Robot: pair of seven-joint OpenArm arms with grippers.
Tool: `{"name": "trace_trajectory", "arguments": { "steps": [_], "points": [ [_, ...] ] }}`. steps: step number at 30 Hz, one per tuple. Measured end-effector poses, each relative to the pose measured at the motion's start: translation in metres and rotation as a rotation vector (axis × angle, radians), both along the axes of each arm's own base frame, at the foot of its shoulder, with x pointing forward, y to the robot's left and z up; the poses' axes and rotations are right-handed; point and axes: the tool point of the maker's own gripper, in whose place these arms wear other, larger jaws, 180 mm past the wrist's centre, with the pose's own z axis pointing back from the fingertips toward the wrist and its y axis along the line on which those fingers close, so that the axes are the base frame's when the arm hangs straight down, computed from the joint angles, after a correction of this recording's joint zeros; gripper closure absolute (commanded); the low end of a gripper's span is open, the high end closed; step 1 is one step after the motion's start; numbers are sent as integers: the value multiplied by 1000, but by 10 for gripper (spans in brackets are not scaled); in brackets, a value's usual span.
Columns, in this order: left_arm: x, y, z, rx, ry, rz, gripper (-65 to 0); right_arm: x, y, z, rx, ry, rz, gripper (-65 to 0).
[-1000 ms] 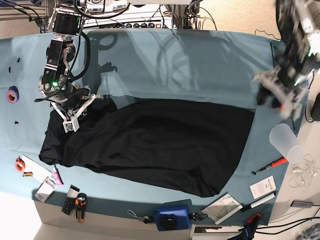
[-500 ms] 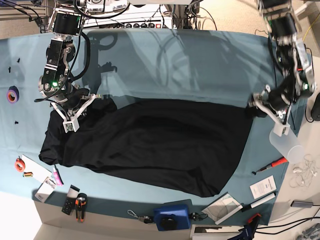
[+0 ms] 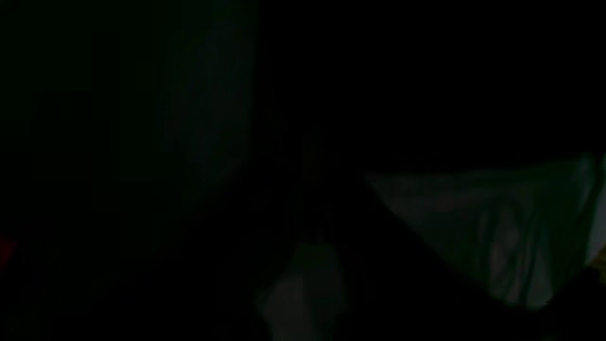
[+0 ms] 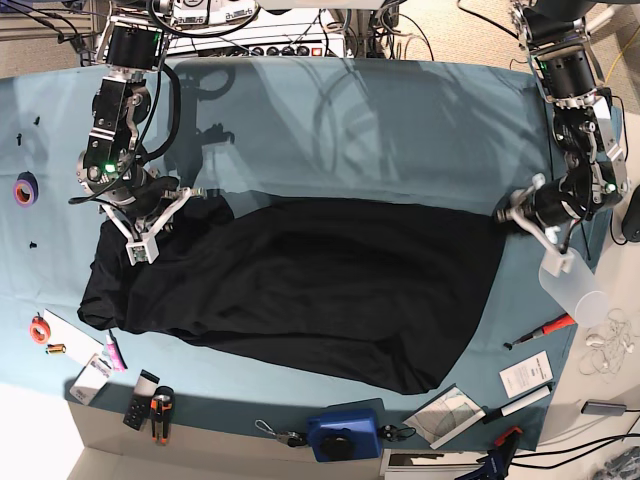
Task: Layout the t-shirt on the table in an organized manner, then fold the t-shirt properly
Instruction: 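Grasp the shirt edge with both grippers and pull it toward the arms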
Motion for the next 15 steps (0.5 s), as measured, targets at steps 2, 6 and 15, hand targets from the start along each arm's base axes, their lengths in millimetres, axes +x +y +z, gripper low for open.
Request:
{"name": "trace_trajectory", "arguments": {
  "steps": [2, 6, 15],
  "points": [
    [-2, -2, 0, -5, 4, -14, 0, -1, 1, 11, -10, -13, 4, 0],
    [-2, -4, 2, -16, 4, -20, 0, 9, 18, 43, 31, -90, 44, 0],
    [-14, 16, 22, -99, -49, 36, 0, -19, -11, 70, 109, -136, -49, 0]
  ]
}}
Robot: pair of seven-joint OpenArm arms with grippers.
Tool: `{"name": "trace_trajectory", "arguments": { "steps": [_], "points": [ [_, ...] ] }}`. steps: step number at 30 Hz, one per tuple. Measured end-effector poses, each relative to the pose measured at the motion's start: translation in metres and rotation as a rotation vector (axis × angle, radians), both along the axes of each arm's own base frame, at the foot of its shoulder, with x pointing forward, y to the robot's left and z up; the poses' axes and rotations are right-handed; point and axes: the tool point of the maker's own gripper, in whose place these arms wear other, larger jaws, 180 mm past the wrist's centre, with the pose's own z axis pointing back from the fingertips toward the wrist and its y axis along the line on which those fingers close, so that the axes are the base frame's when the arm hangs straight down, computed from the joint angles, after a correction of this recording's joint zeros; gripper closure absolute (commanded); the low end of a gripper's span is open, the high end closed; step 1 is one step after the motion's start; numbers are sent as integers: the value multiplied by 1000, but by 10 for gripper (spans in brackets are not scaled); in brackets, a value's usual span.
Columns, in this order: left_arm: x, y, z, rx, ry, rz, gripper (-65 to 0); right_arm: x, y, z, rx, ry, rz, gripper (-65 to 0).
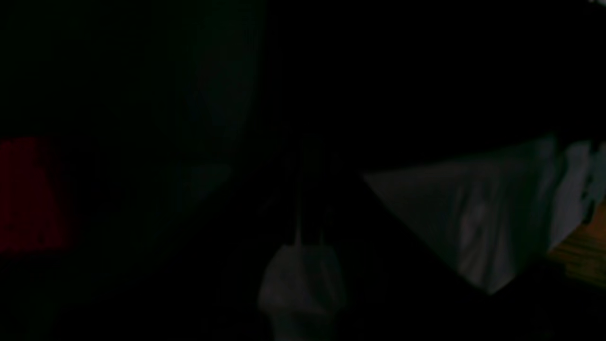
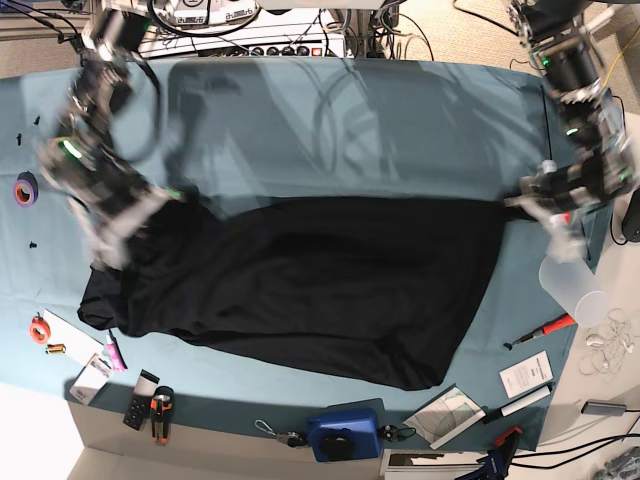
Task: Layout the t-shirt on the table in an organized manner, then fold the t-shirt properly
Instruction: 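Grasp the shirt edge with both grippers and pull it toward the arms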
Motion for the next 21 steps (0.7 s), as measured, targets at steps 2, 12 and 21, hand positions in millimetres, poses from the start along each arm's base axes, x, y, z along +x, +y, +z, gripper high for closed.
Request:
{"name": "trace_trajectory", "arguments": {
  "steps": [2, 12, 21],
  "points": [
    [-1, 12, 11, -6, -52, 37, 0, -19, -11, -2, 2, 22, -21, 0],
    [-64, -1, 3, -56, -30, -33, 0, -89, -53, -6, -16, 110, -124, 0],
    [-111, -10, 17, 67, -24, -126, 0, -149, -78, -10, 9, 207, -163, 0]
  ]
}}
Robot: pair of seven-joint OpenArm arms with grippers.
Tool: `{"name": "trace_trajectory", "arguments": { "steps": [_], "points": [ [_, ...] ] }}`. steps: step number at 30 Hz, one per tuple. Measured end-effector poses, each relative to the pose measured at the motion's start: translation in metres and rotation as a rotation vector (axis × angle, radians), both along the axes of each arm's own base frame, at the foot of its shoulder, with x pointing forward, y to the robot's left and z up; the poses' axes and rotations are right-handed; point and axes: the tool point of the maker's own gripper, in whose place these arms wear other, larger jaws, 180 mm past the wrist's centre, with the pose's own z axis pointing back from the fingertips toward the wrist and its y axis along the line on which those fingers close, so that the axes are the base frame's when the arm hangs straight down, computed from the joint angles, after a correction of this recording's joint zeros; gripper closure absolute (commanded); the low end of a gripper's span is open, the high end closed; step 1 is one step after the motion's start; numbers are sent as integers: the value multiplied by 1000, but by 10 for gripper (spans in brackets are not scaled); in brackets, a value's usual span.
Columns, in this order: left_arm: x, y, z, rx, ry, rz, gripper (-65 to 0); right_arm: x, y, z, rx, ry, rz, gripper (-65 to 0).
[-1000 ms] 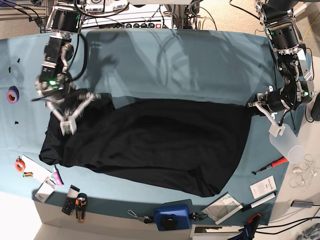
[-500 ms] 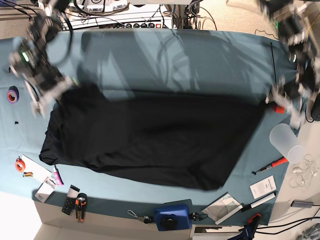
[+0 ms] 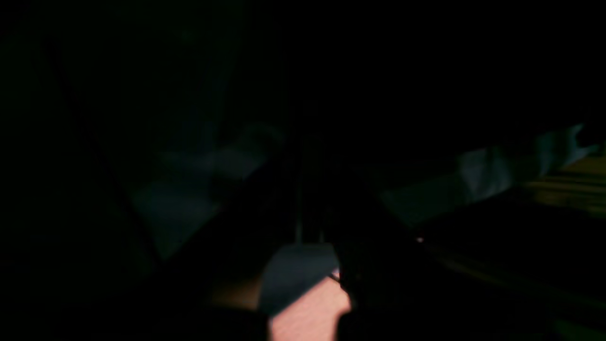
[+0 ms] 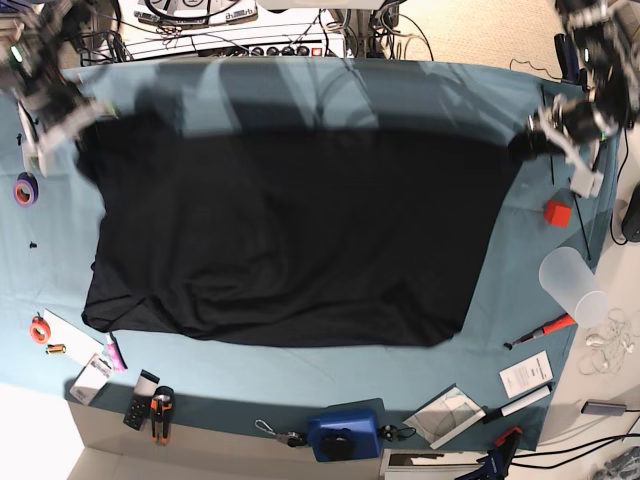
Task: Layout the t-shirt on the table in an organized manner, then fold the t-shirt properly
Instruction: 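Grasp the shirt edge with both grippers and pull it toward the arms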
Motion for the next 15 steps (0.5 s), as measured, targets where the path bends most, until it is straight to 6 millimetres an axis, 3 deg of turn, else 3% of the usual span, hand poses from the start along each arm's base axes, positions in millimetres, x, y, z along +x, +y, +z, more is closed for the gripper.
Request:
{"name": "trace_trajectory", "arguments": {
  "steps": [7, 12, 15],
  "points": [
    [-31, -3, -3, 47, 50, -32, 0, -54, -1, -18, -31, 166, 60, 0],
    [-48, 2, -13, 80, 106, -28, 0, -73, -6, -24, -60, 234, 61, 0],
    [-53, 7, -18, 115, 123, -21, 0, -75, -12, -24, -93, 243, 52, 0]
  ]
}}
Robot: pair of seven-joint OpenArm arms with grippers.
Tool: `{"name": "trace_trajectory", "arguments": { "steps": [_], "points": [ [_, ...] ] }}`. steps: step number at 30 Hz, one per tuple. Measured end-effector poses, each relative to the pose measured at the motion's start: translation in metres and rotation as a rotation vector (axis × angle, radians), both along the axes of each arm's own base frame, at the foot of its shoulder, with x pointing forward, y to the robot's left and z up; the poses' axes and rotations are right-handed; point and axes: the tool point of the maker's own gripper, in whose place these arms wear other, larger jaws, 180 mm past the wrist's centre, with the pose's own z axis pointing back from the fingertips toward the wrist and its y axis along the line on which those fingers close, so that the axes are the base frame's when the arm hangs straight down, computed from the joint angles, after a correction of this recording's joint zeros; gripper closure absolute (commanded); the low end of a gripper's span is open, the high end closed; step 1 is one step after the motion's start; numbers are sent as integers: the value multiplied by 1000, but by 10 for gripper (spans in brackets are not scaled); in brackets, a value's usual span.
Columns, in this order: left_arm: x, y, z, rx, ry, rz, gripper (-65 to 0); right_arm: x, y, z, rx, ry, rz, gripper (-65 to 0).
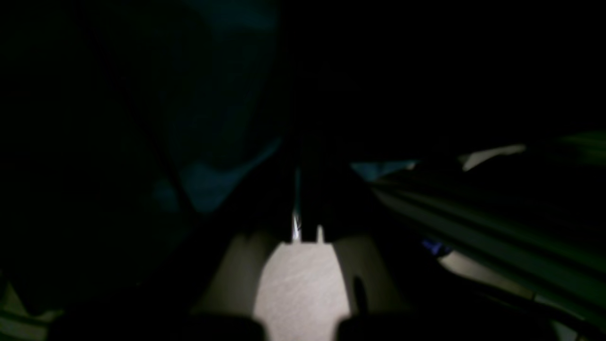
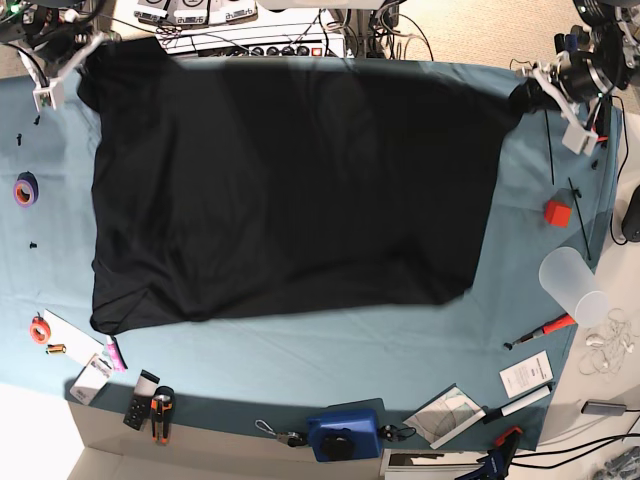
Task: Layout the t-shirt on the table in an organized manner, then fold the t-shirt properly
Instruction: 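Grasp the shirt edge with both grippers and pull it toward the arms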
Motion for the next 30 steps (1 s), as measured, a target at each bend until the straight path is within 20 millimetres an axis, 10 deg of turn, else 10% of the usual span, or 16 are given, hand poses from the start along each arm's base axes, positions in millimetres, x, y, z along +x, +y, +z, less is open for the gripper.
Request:
{"name": "trace_trajectory", "arguments": {
  "steps": [11, 17, 23, 30],
  "points": [
    [-7, 24, 7, 24, -12, 77, -7, 0, 1, 0, 5, -3, 0, 0],
    [-8, 32, 6, 57, -7, 92, -304, -7, -4, -2, -19, 37, -9, -99],
    [2, 32, 14, 60, -62, 100, -307, -3, -2, -1, 2, 19, -24, -158],
    [29, 25, 49, 102, -239, 63, -307, 31, 46, 18, 274, -196, 34, -158]
  ]
}}
